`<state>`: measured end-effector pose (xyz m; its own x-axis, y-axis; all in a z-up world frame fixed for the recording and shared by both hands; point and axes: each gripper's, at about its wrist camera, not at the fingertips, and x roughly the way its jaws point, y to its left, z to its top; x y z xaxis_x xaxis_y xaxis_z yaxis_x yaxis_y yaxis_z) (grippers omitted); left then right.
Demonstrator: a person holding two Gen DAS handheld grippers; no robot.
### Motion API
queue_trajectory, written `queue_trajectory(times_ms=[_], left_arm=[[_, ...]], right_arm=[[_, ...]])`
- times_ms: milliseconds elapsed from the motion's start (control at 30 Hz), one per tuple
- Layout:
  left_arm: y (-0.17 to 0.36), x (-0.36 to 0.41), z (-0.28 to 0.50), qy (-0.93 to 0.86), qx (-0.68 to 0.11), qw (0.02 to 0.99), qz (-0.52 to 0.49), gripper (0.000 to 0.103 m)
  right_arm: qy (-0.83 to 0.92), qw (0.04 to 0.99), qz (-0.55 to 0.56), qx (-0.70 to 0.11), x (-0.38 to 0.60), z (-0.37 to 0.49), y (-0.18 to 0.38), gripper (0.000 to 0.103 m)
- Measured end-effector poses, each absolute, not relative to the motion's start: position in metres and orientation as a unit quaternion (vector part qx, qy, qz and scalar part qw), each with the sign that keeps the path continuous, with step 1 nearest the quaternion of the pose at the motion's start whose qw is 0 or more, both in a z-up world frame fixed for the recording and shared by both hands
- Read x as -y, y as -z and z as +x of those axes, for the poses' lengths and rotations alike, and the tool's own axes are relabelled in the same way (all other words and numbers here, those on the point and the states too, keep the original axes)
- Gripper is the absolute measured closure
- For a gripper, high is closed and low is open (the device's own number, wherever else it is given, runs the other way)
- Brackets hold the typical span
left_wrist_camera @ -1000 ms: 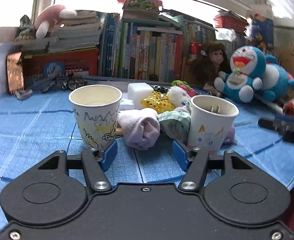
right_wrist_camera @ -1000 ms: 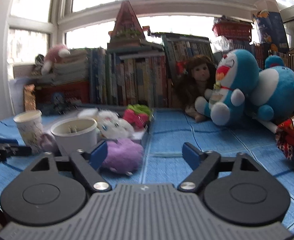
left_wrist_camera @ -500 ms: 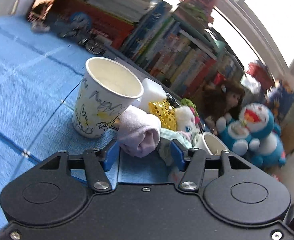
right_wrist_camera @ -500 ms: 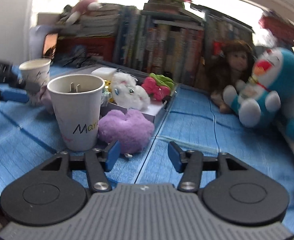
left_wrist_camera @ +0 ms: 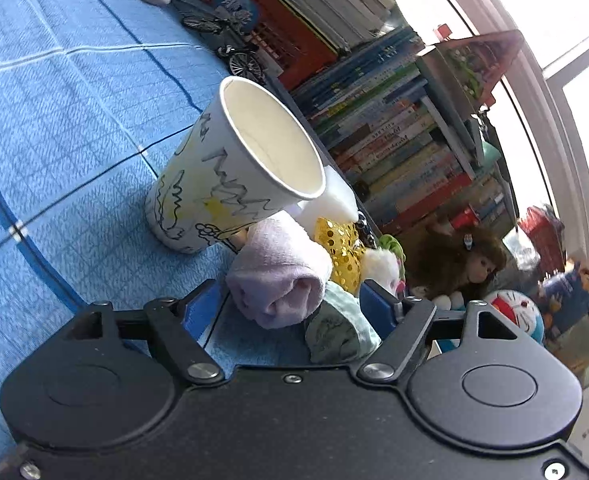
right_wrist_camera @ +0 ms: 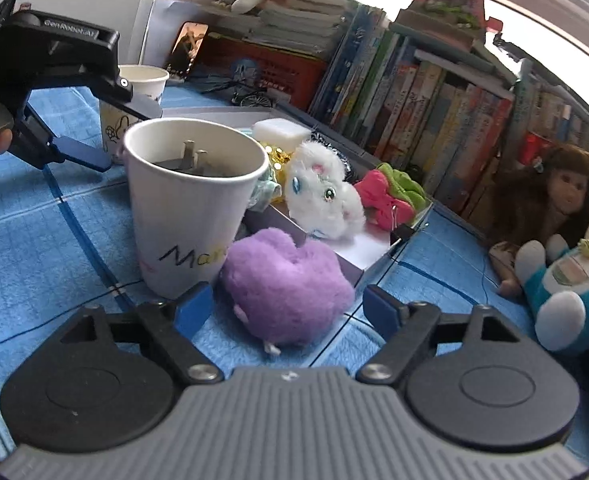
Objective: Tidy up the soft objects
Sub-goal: 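Grasp the lavender cloth with the left tool while the right tool grasps the purple heart plush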
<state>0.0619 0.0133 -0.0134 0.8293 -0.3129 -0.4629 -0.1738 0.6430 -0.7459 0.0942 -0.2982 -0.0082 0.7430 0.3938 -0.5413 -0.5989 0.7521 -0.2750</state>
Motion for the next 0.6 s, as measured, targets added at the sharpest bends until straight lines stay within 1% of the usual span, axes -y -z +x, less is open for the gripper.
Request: queue_trajectory(times_ms=[200, 267, 400, 533, 600], left_arm=[[0.021, -0.008, 0.066, 0.022, -0.285, 0.847, -0.448, 0.028], [0.022, -0.006, 0.067, 0.014, -0.278, 0.847, -0.453, 0.024], [0.023, -0.005, 0.067, 0.006, -0.268, 0.844, -0.464, 0.021], [0.024, -0.004, 0.068, -0.005, -0.26, 0.842, -0.472, 0.022], [0.024, -0.003, 0.068, -0.008, -0.257, 0.841, -0.476, 0.027]], right_arm=[[-0.302, 0.891, -0.243, -0.238, 0.298, 0.104, 0.011, 0.012], [-0.304, 0.889, -0.245, -0.239, 0.299, 0.107, 0.01, 0.011], [-0.308, 0.887, -0.247, -0.239, 0.302, 0.11, 0.009, 0.01], [-0.315, 0.882, -0.255, -0.239, 0.301, 0.113, 0.009, 0.01], [-0.318, 0.881, -0.258, -0.238, 0.3, 0.112, 0.009, 0.01]])
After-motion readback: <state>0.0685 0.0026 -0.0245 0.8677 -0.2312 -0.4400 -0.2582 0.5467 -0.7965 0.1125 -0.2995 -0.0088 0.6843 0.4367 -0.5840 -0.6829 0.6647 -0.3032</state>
